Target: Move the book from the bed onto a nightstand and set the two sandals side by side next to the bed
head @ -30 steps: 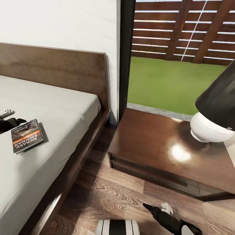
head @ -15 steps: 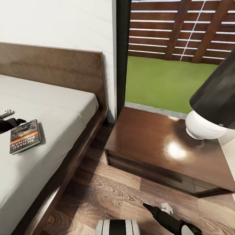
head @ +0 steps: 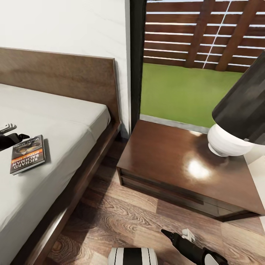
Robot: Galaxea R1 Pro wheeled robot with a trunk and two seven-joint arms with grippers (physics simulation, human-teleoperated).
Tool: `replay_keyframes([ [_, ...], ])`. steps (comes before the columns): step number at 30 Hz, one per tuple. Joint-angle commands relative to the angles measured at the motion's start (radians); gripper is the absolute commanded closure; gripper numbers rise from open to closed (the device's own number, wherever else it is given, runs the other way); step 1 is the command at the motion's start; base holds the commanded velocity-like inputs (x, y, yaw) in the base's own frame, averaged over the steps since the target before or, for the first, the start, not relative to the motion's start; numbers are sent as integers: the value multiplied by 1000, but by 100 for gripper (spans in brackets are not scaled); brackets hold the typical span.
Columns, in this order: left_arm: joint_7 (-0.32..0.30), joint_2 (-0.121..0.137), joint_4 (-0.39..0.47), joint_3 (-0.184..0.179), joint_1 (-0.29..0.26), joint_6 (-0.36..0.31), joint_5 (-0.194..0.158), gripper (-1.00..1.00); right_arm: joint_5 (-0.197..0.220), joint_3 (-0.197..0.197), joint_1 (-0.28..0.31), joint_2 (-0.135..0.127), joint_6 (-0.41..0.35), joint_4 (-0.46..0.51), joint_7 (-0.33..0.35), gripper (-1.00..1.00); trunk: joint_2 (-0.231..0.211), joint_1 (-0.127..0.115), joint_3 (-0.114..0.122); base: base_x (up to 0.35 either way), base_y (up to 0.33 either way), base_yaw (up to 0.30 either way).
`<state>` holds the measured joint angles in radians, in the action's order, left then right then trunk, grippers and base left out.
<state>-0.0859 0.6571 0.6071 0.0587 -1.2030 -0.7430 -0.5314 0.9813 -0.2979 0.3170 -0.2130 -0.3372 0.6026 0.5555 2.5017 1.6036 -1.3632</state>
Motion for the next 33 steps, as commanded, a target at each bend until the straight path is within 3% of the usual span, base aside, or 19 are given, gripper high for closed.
replay_keyframes([
  [1, -1, -1, -15, 4, 0, -10, 1, -100, 10, -4, 1, -1, -4, 0, 0, -100, 0, 0, -1, -3, -3, 0],
  [33, -1, 3, -15, 7, 0, -12, 1, -100, 9, -5, 1, 0, -3, 0, 0, -100, 0, 0, -1, 0, 0, 0],
])
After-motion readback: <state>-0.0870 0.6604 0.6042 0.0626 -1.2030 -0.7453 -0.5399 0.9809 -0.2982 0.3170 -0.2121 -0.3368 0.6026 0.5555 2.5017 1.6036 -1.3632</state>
